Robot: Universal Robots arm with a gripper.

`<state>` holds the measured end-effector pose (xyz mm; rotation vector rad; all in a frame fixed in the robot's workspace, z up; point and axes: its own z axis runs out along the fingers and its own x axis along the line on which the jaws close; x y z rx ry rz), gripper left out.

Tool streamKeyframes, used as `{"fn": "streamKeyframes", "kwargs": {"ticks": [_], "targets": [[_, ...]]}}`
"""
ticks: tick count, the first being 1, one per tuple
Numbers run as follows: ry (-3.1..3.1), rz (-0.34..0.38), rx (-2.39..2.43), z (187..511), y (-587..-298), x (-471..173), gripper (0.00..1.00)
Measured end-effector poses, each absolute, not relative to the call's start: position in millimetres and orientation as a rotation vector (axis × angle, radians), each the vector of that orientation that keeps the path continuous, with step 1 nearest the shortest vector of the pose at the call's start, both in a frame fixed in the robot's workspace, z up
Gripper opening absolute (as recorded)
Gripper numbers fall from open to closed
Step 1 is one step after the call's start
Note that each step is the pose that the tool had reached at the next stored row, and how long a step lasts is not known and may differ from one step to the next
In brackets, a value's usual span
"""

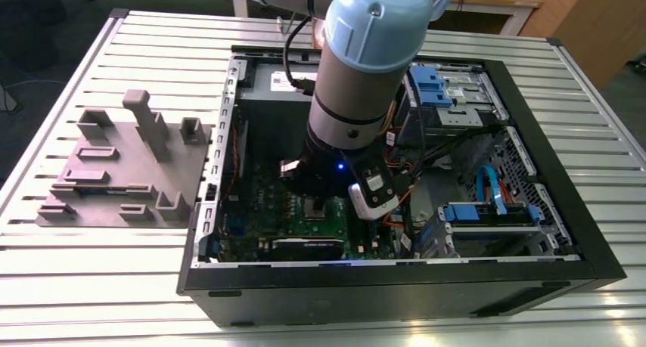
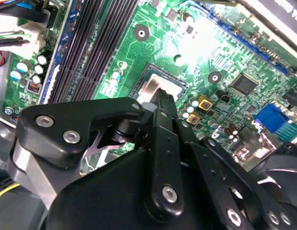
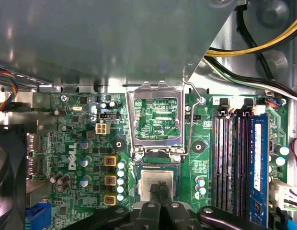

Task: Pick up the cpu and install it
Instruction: 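Place the cpu into insertion slot, then close the cpu cover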

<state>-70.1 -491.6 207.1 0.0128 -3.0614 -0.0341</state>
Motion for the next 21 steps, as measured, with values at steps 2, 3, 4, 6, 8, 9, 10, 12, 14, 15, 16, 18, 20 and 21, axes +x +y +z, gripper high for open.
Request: {"fn": "streamKeyframes", "kwargs": {"ticks": [2, 3, 4, 6, 8, 9, 10, 12, 14, 15, 16, 18, 20, 21], "targets": [[-3.061, -0.034, 0.013, 207, -492, -70, 0.11], [-3.061, -0.034, 0.013, 207, -492, -70, 0.11], [-3.061, -0.034, 0.013, 207, -492, -70, 0.11], [-3.061, -0.034, 0.013, 207, -492, -70, 0.11], [-3.061, -0.034, 0.013, 208, -492, -70, 0.11], [-3.061, -0.034, 0.013, 208, -492, -70, 0.11], [-3.061, -0.034, 0.013, 208, -492, -70, 0.11], [-3.061, -0.034, 0.013, 208, -492, -70, 0.11], [-3.061, -0.034, 0.013, 208, -492, -70, 0.11], [-3.061, -0.034, 0.013, 208, -491, -70, 0.11], [-3.061, -0.033, 0.013, 208, -491, -70, 0.11], [-3.061, -0.033, 0.013, 212, -491, -71, 0.11], [-3.061, -0.033, 0.013, 219, -490, -71, 0.11], [-3.061, -0.032, 0.013, 222, -489, -71, 0.11]]}}
